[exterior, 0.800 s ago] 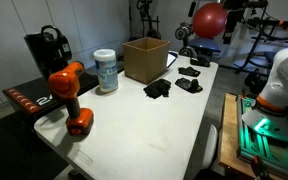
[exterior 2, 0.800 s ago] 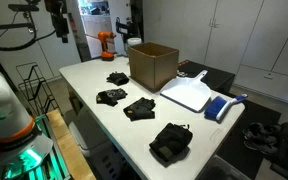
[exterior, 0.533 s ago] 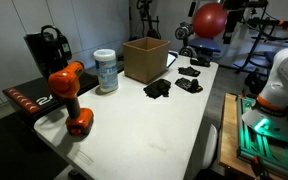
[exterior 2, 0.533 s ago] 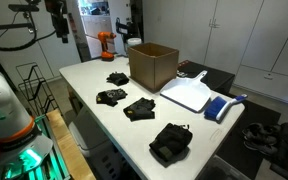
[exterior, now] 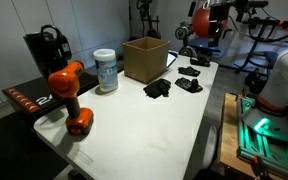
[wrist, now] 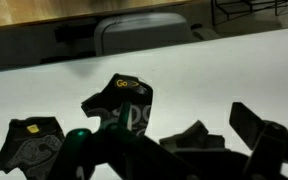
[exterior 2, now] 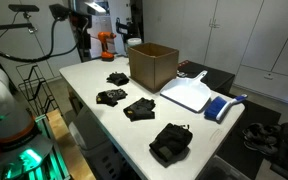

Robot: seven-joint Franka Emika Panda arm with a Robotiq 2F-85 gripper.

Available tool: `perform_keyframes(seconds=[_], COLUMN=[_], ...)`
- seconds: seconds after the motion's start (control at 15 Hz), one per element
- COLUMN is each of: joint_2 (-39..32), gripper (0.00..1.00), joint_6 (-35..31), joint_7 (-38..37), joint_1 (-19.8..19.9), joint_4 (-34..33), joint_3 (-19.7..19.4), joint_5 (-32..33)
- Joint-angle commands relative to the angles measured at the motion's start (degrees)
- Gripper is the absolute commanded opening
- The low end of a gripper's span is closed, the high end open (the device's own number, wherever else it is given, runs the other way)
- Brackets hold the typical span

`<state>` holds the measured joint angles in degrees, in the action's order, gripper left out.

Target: Stack all the black gloves together

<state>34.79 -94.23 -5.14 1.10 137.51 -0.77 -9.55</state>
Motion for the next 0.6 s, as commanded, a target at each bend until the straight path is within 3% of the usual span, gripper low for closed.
perform_keyframes(seconds=[0.0, 0.33, 0.53], joint_2=[-7.23, -15.75, -15.05], gripper=[1.0, 1.0, 1.0], joint_6=[-5.18, -10.66, -10.34], joint_7=[11.27, 21.79, 20.91], joint_1=[2.7, 5.49, 5.96], joint_4=[0.84, -0.03, 0.55], joint_3=[-6.09, -11.44, -11.29], joint_5=[4.36, 9.02, 7.87])
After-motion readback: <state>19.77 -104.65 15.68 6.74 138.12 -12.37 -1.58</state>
